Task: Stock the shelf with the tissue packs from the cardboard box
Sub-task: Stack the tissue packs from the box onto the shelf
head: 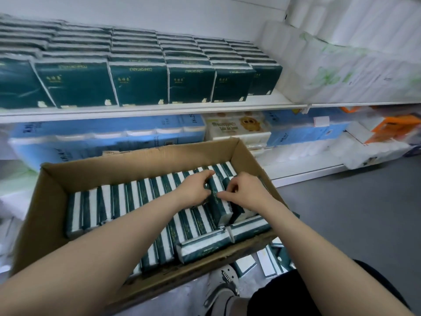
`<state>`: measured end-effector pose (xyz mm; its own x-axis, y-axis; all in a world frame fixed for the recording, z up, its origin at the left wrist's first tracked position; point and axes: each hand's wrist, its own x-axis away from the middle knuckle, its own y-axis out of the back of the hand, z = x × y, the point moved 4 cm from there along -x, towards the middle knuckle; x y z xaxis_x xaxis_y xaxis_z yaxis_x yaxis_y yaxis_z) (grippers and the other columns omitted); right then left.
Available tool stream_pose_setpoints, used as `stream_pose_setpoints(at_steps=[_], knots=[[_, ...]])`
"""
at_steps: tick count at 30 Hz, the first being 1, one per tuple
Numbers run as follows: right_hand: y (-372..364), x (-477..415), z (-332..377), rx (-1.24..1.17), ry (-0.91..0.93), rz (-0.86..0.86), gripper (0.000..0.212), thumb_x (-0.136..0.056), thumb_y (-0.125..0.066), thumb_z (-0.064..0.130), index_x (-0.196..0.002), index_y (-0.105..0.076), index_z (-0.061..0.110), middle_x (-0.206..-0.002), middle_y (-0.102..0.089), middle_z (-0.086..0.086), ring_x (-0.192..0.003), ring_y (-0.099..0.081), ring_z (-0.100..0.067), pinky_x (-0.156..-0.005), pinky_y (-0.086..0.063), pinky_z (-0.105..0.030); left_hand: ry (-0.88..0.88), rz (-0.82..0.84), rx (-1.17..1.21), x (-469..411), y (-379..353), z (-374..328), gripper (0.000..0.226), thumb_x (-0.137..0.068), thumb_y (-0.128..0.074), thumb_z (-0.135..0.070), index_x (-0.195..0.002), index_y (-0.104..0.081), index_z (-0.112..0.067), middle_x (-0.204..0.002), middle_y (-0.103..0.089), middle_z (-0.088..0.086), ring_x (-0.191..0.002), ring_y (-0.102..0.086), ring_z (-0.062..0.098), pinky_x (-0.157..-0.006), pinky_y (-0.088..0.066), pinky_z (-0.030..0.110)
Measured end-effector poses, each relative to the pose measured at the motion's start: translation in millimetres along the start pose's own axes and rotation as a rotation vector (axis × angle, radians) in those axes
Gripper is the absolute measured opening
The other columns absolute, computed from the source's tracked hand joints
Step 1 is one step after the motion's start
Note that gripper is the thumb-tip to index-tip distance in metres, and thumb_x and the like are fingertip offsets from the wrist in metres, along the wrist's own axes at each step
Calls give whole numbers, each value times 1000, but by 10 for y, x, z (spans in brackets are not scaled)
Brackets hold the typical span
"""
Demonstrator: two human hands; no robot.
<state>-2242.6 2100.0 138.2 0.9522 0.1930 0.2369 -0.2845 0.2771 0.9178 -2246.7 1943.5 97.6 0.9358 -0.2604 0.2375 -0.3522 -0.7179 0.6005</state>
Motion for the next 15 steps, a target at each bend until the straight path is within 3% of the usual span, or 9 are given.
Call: stream_pose_setpoints(at_steps=[5, 9, 13, 15], knots=[[-154, 12, 51, 201, 37, -1, 57, -73, -69, 69, -82, -67, 13, -103, -44, -1, -100, -51, -20, -86, -49, -36, 1, -24, -6, -49, -62, 65, 65, -83, -65, -7, -143, -44, -21, -139, -54, 3, -125, -52, 19, -105, -44, 35], [-181, -28, 144, 248, 18, 16, 38, -77, -72, 49, -84, -59, 14, -114, -41, -4, -112, -46, -24, -80, -45, -33, 0, -50, -11, -23, -29, 87, 57, -85, -66, -6, -138, -50, -20, -129, -59, 4, -117, -56, 20, -101, -45, 31], [-13, -105, 113, -181, -93, 53, 23, -76, -75, 34, -66, -64, 17, -95, -53, -2, -77, -58, -17, -59, -42, -26, -13, -49, 42, 61, 129, 98, 54, -86, -67, -10, -136, -51, -20, -125, -57, -2, -116, -53, 14, -94, -39, 22], [90, -117, 73, -442, -153, 93, 12, -79, -73, 28, -74, -70, 18, -85, -67, 0, -77, -63, -16, -67, -49, -28, 23, -23, 209, 116, 208, 97, 53, -89, -65, -9, -138, -48, -18, -128, -57, -5, -119, -53, 12, -95, -40, 21]])
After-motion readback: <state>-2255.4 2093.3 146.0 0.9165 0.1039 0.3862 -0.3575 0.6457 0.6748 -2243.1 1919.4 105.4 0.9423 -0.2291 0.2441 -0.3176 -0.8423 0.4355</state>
